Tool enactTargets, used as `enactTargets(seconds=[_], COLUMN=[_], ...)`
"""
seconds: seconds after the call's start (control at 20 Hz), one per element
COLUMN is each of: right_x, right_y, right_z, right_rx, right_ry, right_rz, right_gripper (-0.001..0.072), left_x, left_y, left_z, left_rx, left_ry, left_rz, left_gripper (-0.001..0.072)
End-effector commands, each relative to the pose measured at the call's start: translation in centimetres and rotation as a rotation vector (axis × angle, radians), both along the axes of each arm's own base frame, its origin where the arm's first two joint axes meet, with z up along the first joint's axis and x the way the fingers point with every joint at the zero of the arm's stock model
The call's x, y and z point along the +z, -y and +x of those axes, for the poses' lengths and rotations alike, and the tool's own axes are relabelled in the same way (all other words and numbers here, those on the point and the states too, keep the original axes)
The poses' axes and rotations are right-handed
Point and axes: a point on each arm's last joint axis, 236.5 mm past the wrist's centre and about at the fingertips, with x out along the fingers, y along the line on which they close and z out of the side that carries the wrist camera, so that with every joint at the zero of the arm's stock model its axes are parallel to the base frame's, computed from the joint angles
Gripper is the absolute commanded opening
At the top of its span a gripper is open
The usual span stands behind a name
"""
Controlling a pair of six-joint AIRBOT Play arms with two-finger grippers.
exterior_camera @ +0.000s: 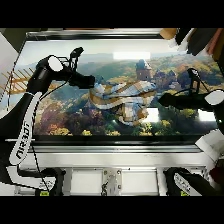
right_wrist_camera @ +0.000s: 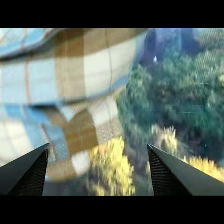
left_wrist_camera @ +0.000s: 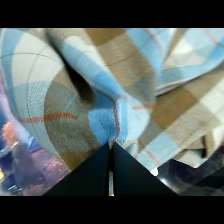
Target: Fold the clothes and pants, and hang the long-sleeved shirts on hangers.
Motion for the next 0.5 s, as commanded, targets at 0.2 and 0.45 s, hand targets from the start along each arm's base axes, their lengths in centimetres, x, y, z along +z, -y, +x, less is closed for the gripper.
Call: enactTargets(seconds=[0.2, 0.45], right_x=[-6.0, -8.9], right_y=[1.0, 0.0], right_z=[12.3, 16.8], right_rx=[-0.188, -0.209], right_ry=[0.013, -0.017], right_rz=[0.153, 0.238], right_gripper=[0.0661, 0.0644], left_x=[-1.0, -1.0], left_y=[-1.9, -2.0], left_z=[0.6, 0.7], left_rx=[0.037, 0.038], left_ry=[-0.022, -0.02], left_rz=[0.017, 0.017], left_gripper=[0.0011, 0.0011])
